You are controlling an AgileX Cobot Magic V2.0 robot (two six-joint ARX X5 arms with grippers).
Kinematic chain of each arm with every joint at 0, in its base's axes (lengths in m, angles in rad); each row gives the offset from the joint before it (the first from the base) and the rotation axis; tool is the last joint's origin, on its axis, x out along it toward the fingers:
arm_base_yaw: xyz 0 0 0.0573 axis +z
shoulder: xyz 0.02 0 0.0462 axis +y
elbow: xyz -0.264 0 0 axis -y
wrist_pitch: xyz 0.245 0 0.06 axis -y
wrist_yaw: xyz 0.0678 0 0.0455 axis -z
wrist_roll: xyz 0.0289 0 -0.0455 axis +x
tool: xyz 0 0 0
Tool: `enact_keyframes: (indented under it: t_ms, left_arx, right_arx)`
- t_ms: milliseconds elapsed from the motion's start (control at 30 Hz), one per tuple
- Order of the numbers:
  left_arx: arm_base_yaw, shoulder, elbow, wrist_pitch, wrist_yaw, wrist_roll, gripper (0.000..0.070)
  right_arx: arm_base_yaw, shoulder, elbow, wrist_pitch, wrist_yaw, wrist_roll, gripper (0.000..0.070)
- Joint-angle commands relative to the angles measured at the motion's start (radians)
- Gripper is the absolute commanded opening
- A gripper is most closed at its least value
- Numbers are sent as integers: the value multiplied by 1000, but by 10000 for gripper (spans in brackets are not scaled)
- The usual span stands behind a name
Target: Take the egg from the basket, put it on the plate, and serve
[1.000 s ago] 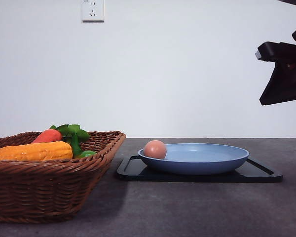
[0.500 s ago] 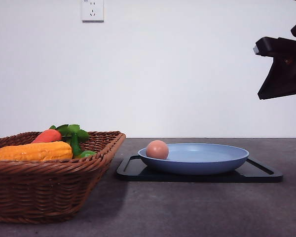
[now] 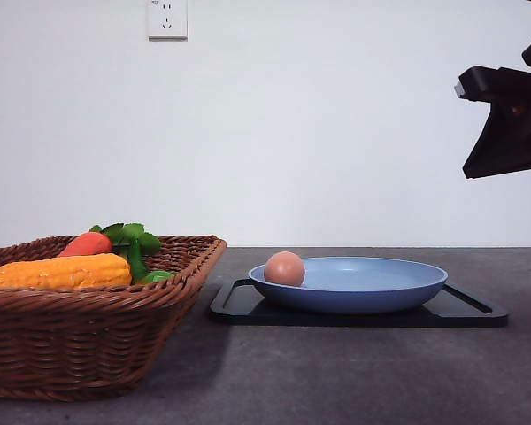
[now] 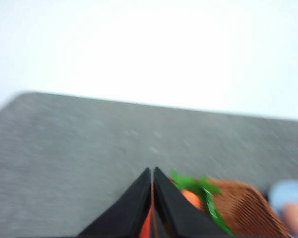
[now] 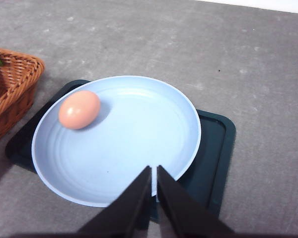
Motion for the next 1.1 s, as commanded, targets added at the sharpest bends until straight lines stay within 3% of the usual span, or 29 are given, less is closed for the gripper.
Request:
enact_keyframes:
  t_ms: [0, 167, 467, 1067]
  left_arx:
    - [43, -27, -39, 8, 7, 21, 0]
    - [144, -107, -174, 43, 51, 20, 0]
    - [166, -150, -344, 72, 54, 12, 0]
    - [166, -150, -385, 30, 53, -4, 0]
  right_arx:
    - [5, 4, 3, 10, 3, -2, 0]
    - [5, 4, 3, 10, 3, -2, 0]
    - [5, 4, 3, 10, 3, -2, 0]
    - [5, 4, 3, 10, 3, -2, 0]
